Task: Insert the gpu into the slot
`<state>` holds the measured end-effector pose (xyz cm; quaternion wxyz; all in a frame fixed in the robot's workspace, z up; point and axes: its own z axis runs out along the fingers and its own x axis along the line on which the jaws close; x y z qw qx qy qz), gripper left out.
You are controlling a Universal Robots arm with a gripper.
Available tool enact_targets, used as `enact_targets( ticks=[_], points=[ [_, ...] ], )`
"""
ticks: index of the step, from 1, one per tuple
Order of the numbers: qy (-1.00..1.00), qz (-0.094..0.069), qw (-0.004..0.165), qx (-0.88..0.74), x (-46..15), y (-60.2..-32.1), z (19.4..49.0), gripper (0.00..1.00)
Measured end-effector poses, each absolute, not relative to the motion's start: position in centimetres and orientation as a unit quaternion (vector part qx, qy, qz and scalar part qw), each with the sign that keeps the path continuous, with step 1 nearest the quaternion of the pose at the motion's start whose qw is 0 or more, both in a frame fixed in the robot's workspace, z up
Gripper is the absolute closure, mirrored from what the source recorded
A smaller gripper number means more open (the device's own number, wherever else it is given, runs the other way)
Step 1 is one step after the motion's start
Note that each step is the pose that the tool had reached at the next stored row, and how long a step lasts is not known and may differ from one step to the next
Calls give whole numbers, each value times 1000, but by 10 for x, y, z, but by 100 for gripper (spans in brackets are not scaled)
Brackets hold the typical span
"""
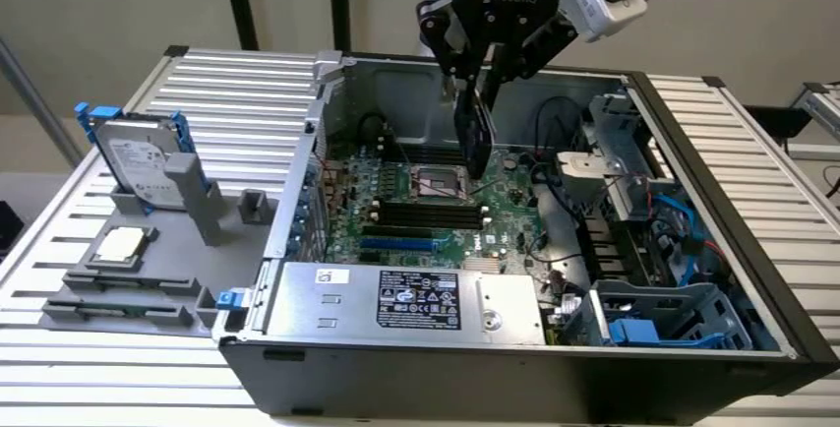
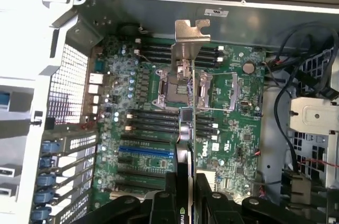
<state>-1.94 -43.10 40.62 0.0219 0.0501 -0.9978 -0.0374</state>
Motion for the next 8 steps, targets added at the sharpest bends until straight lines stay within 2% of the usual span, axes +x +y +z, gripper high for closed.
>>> enact_targets(
  ticks=[8],
  points=[
    [-991,-36,25,123,-19,-431,405,74]
  ],
)
